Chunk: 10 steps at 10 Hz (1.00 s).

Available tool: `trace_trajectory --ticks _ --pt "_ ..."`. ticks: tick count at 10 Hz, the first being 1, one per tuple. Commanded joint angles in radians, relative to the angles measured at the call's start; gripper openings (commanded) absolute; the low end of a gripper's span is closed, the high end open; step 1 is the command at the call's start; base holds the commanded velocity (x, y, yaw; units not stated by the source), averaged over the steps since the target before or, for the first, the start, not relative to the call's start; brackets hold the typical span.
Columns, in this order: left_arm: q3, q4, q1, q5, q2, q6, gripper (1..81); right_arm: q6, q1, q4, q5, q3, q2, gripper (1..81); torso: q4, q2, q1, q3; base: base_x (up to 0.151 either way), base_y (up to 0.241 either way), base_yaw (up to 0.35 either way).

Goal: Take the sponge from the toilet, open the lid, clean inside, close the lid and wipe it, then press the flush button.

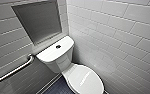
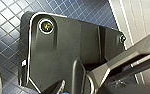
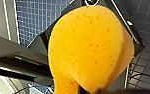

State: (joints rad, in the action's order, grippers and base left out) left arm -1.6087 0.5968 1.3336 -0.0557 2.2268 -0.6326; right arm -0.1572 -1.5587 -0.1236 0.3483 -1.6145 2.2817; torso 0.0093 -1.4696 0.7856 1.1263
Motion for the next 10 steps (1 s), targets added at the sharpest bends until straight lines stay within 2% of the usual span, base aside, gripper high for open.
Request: trace_trajectory --ticks 1,4,7,8,10 --pt "0.05 0.251 0.221 -0.093 -0.084 0.025 81.1 -0.064 0.091 -0.007 -0.008 0.179 -0.172 1.0 0.0 0.0 0.0 0.0 0.0 0.0 0.0" --pt "0.024 0.255 0.261 -0.087 -0.038 0.031 81.1 -0.106 0.27 -0.004 -0.052 0.308 -0.279 1.0 0.0 0.0 0.0 0.0 0.0 0.0 0.0" --pt "-0.014 0.256 0.281 -0.085 0.01 0.033 81.1 -0.156 0.459 -0.004 -0.153 0.283 -0.273 1.0 0.0 0.0 -0.001 0.0 0.0 0.0 0.0" --pt "-0.019 0.277 0.287 -0.085 0.025 0.033 81.1 -0.179 0.514 -0.002 -0.186 0.274 -0.269 1.0 0.0 -0.1 0.064 0.0 0.0 0.0 0.0" --pt "-0.02 0.294 0.298 -0.084 0.05 0.031 81.1 -0.205 0.631 -0.002 -0.259 0.265 -0.247 1.0 0.0 -0.12 0.075 0.0 0.0 0.0 0.0"
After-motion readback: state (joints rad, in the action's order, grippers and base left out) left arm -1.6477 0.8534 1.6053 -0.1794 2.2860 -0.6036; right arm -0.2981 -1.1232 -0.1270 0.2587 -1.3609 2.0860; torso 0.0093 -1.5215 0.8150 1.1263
